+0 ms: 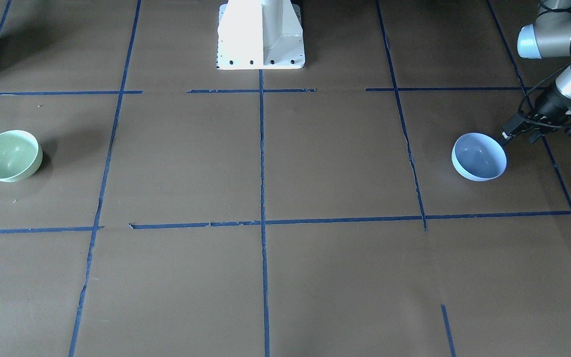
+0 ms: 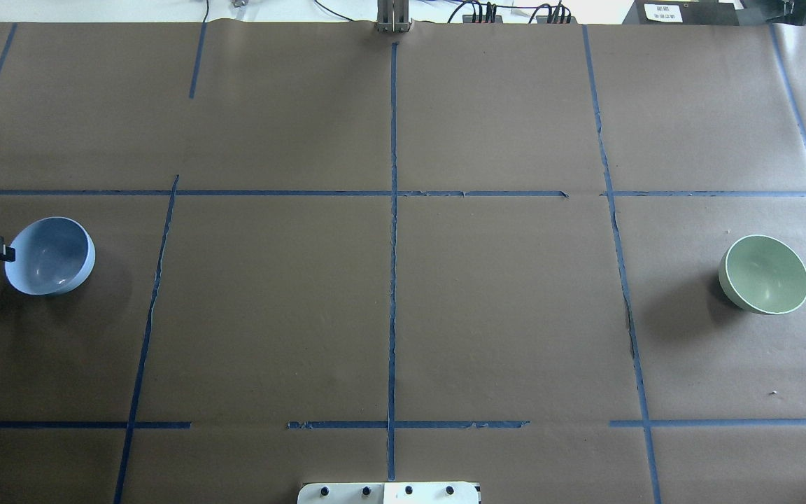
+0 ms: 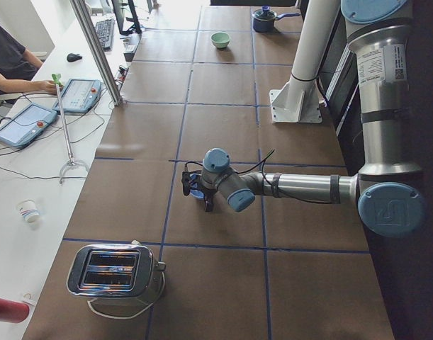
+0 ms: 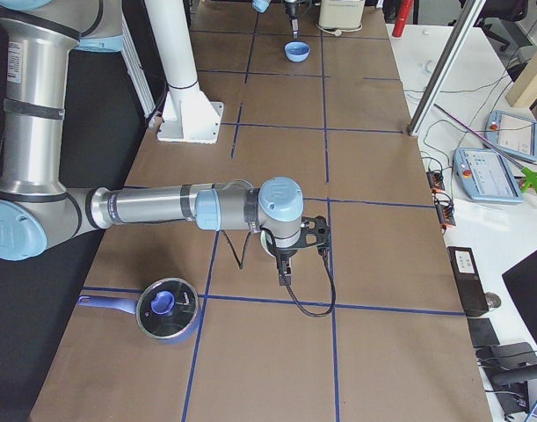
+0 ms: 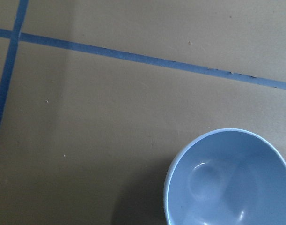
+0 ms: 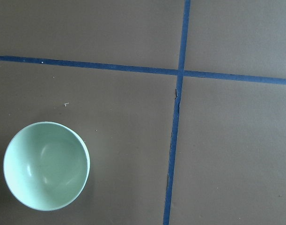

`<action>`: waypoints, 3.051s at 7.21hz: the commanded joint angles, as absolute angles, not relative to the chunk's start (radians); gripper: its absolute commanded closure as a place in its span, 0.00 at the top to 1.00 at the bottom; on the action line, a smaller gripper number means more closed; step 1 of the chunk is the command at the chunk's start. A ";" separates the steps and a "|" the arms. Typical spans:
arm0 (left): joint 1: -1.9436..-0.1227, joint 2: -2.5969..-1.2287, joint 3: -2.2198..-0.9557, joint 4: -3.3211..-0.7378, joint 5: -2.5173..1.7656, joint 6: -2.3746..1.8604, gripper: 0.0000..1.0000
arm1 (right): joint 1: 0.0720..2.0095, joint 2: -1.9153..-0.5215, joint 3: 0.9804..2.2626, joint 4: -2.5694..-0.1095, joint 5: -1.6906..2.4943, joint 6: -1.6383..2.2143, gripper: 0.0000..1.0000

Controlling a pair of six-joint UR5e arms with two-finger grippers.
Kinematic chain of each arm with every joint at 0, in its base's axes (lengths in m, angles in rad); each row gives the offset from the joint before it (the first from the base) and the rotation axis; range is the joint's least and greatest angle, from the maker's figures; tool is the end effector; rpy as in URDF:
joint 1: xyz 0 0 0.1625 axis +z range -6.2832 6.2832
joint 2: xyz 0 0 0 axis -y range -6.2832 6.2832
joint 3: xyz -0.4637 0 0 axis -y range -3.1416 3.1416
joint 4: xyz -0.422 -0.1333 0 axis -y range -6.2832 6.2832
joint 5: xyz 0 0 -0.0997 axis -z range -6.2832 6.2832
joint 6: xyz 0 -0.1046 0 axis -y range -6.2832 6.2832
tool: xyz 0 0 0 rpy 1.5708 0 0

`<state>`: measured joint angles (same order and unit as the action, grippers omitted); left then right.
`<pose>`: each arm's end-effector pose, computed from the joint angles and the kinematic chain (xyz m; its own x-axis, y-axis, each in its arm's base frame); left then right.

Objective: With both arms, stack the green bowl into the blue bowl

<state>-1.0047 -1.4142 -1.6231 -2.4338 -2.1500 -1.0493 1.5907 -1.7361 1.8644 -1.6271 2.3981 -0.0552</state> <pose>0.1932 -0.4459 0.6594 0.5888 -0.1491 -0.7944 0.2434 0.9699 -0.0017 0.0652 -0.4456 0.6293 0.6778 -0.0944 0.7291 0.0176 0.9935 0.1123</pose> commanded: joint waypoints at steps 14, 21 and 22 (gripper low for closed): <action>-0.716 -2.068 -1.651 -2.007 -2.147 -1.559 0.00 | 1.591 -1.712 1.879 -1.629 2.399 -0.052 1.00; -0.509 -2.204 -1.519 -2.065 -1.951 -1.677 1.00 | 1.591 -1.712 1.885 -1.629 2.414 -0.049 1.00; -0.512 -2.203 -1.526 -2.065 -1.951 -1.671 1.00 | 1.591 -1.712 1.885 -1.629 2.414 -0.046 1.00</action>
<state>-0.5109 -2.2057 -1.5215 -2.0648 -1.9562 -1.6808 1.5907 -1.7119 1.8834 -1.6291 2.4142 -0.0489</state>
